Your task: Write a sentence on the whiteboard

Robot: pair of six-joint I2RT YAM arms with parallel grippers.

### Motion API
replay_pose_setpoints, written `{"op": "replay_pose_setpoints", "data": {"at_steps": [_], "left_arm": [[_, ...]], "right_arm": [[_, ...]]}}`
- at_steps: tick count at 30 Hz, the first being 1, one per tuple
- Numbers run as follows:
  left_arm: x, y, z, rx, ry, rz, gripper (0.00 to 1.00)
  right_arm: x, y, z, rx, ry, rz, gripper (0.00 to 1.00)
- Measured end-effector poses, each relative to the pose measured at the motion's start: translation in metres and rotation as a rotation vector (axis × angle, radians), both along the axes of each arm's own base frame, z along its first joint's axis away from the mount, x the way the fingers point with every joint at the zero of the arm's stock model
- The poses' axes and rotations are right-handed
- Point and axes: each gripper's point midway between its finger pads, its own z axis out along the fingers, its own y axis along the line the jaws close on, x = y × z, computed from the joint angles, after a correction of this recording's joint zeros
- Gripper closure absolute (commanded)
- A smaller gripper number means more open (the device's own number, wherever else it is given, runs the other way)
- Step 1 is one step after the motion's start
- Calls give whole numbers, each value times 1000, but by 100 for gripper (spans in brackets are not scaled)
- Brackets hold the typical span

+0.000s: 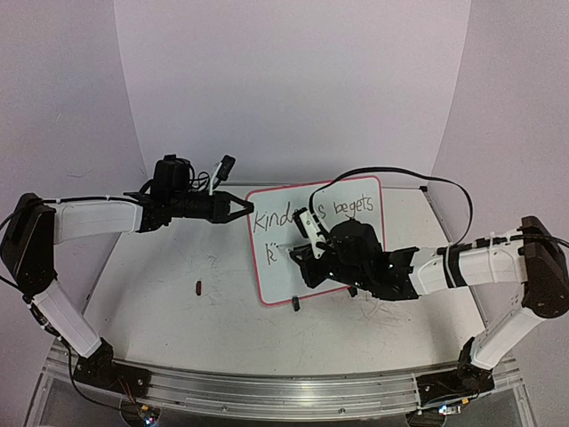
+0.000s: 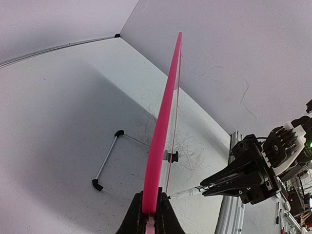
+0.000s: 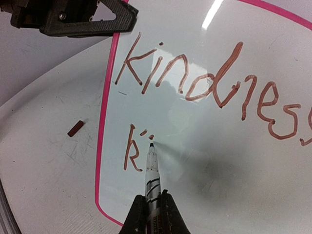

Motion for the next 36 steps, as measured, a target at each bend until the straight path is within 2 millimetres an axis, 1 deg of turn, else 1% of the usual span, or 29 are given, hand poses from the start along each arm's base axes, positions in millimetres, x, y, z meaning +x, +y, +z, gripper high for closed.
{"op": "replay_pose_setpoints", "data": {"at_steps": [13, 30, 36], "left_arm": [[0, 0, 0, 0, 0, 0, 100], [0, 0, 0, 0, 0, 0, 100], [0, 0, 0, 0, 0, 1, 100]], "right_arm": [[0, -1, -7, -14, 10, -3, 100], [1, -2, -8, -13, 12, -15, 100], [-1, -3, -13, -12, 25, -15, 100]]}}
